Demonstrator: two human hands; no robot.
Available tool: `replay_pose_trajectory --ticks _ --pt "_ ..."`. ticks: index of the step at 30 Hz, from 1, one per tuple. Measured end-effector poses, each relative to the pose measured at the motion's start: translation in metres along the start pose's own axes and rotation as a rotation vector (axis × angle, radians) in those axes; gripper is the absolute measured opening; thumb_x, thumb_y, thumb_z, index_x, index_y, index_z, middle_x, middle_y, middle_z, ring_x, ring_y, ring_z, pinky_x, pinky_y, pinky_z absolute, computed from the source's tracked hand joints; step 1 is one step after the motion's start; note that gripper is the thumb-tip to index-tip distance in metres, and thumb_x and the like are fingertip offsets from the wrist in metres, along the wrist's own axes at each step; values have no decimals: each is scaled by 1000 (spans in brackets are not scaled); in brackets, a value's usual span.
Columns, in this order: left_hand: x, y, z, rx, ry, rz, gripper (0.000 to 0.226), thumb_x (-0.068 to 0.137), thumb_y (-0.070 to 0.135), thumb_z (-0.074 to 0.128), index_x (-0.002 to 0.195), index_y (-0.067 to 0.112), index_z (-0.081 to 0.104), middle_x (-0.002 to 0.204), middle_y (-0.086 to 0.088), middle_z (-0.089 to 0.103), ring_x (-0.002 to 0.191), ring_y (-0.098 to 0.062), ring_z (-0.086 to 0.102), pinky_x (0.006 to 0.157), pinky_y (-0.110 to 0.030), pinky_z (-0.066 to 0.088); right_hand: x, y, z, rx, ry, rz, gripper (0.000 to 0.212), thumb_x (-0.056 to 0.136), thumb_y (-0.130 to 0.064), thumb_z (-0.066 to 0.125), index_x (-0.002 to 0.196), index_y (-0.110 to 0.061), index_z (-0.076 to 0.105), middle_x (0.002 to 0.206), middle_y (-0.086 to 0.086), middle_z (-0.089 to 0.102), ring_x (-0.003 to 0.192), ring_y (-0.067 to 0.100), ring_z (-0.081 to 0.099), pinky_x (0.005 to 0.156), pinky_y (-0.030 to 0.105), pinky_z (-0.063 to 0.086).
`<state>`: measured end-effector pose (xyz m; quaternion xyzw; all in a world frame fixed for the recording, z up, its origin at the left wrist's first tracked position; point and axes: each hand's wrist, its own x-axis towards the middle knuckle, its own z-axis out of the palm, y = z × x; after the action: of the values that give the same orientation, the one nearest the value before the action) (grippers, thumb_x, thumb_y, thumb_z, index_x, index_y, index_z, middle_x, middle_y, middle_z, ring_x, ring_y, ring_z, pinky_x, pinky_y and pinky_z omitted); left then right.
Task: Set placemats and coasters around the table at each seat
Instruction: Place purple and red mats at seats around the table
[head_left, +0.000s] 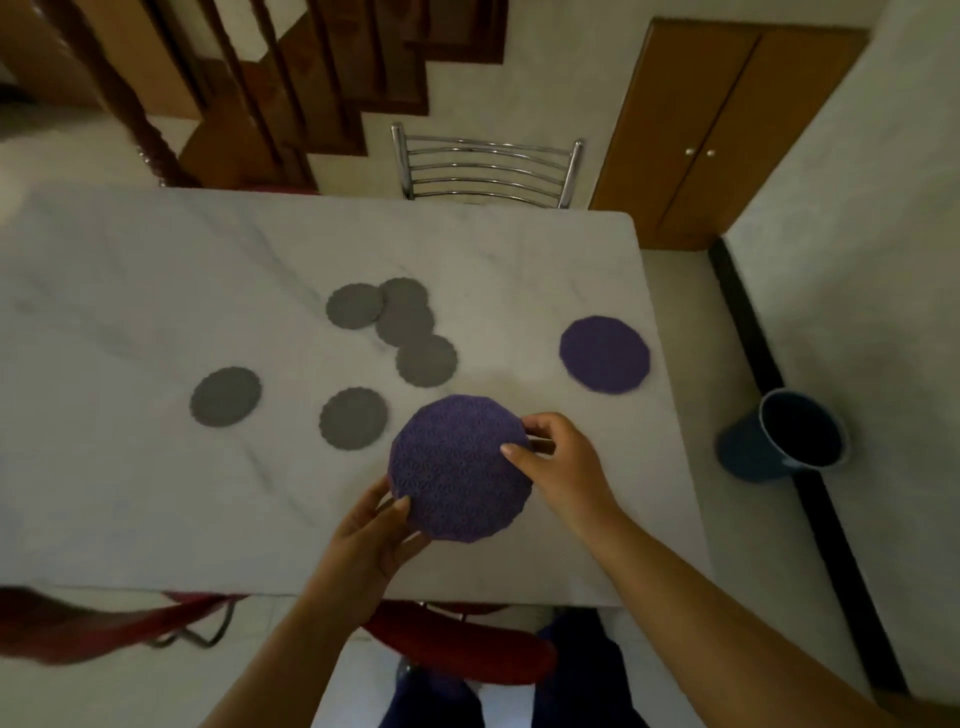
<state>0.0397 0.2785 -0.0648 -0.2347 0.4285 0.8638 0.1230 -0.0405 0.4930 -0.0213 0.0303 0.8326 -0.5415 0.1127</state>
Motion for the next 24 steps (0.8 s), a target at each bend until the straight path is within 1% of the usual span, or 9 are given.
replay_pose_trajectory --ticks 2,4,7,10,13,16,18,22,24 --pt "-8 14 -19 32 -43 -21 43 84 10 58 126 17 58 122 -9 68 107 -30 66 77 -37 58 -13 -7 17 61 62 49 20 79 -22 72 87 -29 55 89 -18 60 85 3 60 69 13 46" --pt "-16 27 -34 67 -65 -42 43 83 10 59 126 15 57 121 -11 68 106 -31 67 78 -37 58 -25 -14 30 117 88 78 19 79 -18 72 82 -29 56 86 -14 62 82 5 62 69 20 51" --pt "-26 39 -50 76 -64 -51 45 82 12 60 127 10 55 115 -14 70 97 -29 69 77 -37 59 -39 -24 42 194 97 127 13 81 -17 70 84 -23 59 90 -2 66 83 15 65 73 32 57" --pt "-33 44 -61 63 -75 -14 38 84 12 57 122 11 58 110 -13 71 94 -28 70 74 -35 60 -46 -32 46 248 151 176 11 82 -15 68 89 -17 60 95 5 66 85 21 65 73 39 58" --pt "-37 47 -73 33 0 33 27 91 8 51 116 13 59 100 -7 74 86 -20 72 72 -32 60 -46 -34 33 391 214 239 11 84 -13 66 93 -16 61 95 6 66 86 20 66 67 36 58" --pt "-44 53 -87 -5 65 66 23 96 7 45 115 12 58 104 -6 70 85 -17 72 75 -30 60 -48 -20 14 583 269 340 21 85 -9 64 106 -10 61 102 8 67 92 22 67 65 32 57" --pt "-50 58 -95 -17 81 87 23 97 9 45 115 13 57 106 -6 67 85 -16 71 76 -28 60 -49 -5 10 614 336 404 21 85 -6 63 106 -8 60 104 10 66 93 24 66 66 33 57" --pt "-60 63 -104 -30 101 103 24 96 9 45 115 14 58 108 -7 67 87 -15 71 75 -27 59 -49 31 21 549 380 523 21 85 1 60 106 2 59 115 24 62 104 38 61 86 50 53" --pt "-65 61 -106 -33 107 98 23 96 9 45 113 16 59 104 -6 69 87 -16 71 72 -26 60 -49 45 31 523 359 570 21 85 1 60 106 3 60 119 25 60 107 39 59 91 52 50"
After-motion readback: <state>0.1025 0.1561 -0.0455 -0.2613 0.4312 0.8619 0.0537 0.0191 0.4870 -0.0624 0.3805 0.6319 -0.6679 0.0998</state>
